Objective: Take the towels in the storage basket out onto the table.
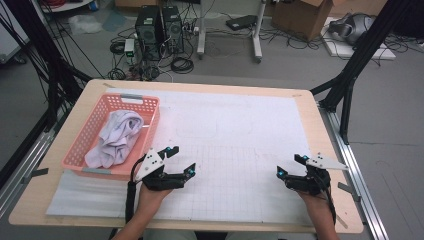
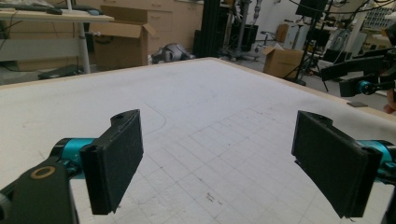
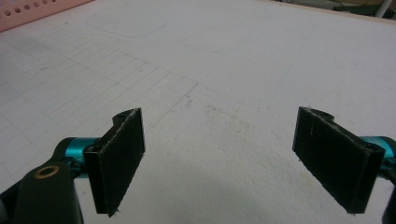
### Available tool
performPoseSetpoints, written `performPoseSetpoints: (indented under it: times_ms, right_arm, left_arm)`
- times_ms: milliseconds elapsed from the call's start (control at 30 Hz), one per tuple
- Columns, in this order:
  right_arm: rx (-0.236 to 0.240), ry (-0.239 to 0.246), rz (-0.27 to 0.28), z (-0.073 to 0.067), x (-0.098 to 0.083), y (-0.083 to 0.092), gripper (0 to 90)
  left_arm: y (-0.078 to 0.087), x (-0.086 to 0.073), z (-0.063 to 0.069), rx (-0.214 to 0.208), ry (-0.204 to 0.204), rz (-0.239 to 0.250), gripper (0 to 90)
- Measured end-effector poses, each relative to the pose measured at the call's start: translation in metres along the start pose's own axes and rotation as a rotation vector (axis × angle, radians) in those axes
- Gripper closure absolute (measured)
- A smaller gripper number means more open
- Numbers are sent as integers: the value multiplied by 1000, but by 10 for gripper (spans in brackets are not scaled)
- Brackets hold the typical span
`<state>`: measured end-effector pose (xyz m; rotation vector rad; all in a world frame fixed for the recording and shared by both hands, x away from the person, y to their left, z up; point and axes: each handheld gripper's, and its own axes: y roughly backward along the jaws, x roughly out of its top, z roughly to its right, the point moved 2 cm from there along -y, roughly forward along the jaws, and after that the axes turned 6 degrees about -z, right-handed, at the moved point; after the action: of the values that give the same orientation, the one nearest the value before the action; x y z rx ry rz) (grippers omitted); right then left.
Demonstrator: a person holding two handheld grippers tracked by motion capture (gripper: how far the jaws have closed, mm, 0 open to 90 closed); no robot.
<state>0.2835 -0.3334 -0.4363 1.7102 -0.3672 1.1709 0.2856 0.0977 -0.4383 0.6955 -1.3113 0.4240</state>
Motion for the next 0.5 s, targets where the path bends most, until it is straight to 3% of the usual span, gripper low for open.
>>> performPoseSetpoints:
  times_ms: [167, 500]
  right_arm:
    - [22, 6, -11, -3, 0, -3, 157]
    - [35, 2, -7, -1, -1, -6, 157]
  left_arm:
    - [1, 0, 0, 11, -12, -2, 170]
    - [1, -2, -2, 2, 9, -13, 165]
